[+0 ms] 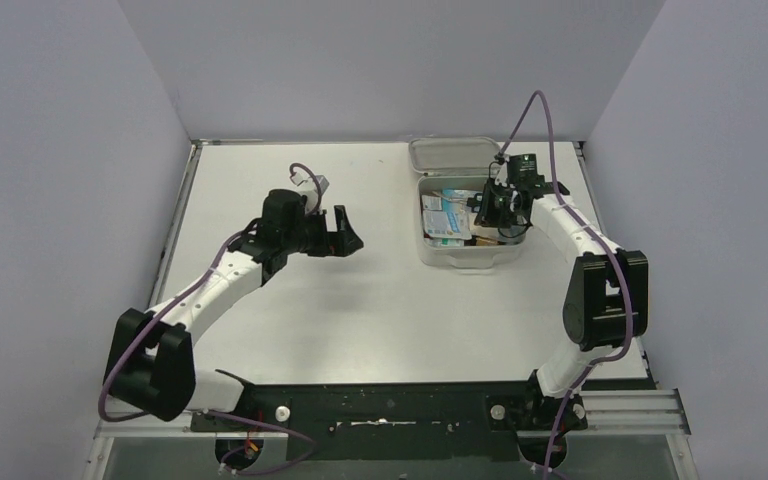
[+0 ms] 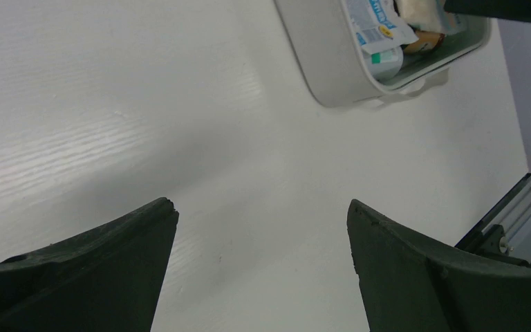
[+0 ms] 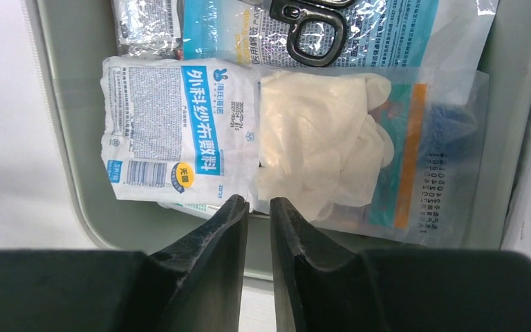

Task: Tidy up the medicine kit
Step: Adjust the medical item in the medicine box, then move the medicine box to the center of the board.

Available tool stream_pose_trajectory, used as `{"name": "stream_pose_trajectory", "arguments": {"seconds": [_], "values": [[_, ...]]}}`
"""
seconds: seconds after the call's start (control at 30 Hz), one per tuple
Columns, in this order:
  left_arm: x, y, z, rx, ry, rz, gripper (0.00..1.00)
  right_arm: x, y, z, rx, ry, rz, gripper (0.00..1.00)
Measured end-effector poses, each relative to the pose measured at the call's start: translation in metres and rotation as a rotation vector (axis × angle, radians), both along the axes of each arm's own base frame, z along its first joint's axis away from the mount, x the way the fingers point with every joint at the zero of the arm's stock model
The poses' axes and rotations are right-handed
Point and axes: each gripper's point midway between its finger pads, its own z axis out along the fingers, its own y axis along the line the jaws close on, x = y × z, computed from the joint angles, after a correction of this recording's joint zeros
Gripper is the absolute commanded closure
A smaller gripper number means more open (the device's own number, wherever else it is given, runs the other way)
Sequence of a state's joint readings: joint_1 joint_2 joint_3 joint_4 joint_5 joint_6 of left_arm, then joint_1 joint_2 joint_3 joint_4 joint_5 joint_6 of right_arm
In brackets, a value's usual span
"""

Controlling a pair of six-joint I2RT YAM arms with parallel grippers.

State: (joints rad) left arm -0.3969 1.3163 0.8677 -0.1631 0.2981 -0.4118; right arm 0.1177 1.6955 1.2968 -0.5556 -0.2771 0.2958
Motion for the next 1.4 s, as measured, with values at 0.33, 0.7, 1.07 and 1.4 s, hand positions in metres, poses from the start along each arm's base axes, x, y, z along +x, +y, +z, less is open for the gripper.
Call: {"name": "stream_pose_trajectory", "arguments": {"seconds": [0.33,0.7,1.07,1.4], "values": [[0.045,-0.06,-0.01,-0.097,0.041,-0.038,0.23,-0.002,0.0,-0.039,-0.013,0.073,0.009,0.79],[0.09,-0.118,-0.008,-0.154,-0.039,-0.027,0.42,-0.006,0.0,-0.021,-0.005,0.043,0.008,0.53],[0.121,-0.172,-0.024,-0.14,-0.076,-0.029,0.51,-0.026,0.003,0.041,0.035,-0.133,-0.016,0.29],[0.138,-0.191,-0.055,-0.029,-0.094,0.027,0.63,-0.05,-0.003,0.039,0.033,-0.152,-0.045,0.25]]}}
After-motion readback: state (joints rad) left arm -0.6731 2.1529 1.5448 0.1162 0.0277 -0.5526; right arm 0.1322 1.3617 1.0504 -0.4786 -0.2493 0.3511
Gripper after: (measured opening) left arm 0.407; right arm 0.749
